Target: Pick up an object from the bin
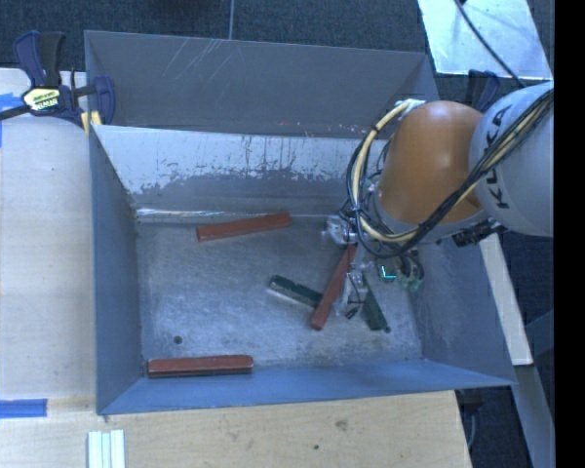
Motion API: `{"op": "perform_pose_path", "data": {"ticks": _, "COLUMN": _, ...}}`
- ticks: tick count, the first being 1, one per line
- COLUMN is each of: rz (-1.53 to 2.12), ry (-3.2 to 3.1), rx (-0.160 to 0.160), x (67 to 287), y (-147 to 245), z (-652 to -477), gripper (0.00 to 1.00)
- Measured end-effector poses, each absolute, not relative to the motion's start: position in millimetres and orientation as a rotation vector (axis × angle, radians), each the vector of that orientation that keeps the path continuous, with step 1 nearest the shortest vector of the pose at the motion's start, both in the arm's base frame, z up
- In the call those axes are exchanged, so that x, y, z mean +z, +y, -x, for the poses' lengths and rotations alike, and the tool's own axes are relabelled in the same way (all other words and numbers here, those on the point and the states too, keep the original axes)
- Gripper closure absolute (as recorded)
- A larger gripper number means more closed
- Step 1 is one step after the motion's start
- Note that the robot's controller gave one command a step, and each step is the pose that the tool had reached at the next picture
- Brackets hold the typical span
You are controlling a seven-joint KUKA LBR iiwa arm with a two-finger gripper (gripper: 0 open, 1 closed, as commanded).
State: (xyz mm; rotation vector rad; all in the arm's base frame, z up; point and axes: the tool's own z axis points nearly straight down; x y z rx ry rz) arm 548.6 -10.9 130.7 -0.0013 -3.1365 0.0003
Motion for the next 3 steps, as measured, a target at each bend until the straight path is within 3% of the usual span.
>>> {"op": "perform_pose_path", "data": {"ticks": 1, "rz": 0.407, "ry": -3.112, "rx": -0.002, "x": 68, "y": 39, "z": -501.0, "gripper": 0.00}}
{"op": "perform_pose_path", "data": {"ticks": 2, "rz": 0.409, "ry": -3.120, "rx": -0.002, "x": 71, "y": 37, "z": -504.0, "gripper": 1.00}}
{"op": "perform_pose_path", "data": {"ticks": 3, "rz": 0.335, "ry": -3.135, "rx": -0.004, "x": 230, "y": 59, "z": -513.6, "gripper": 1.00}}
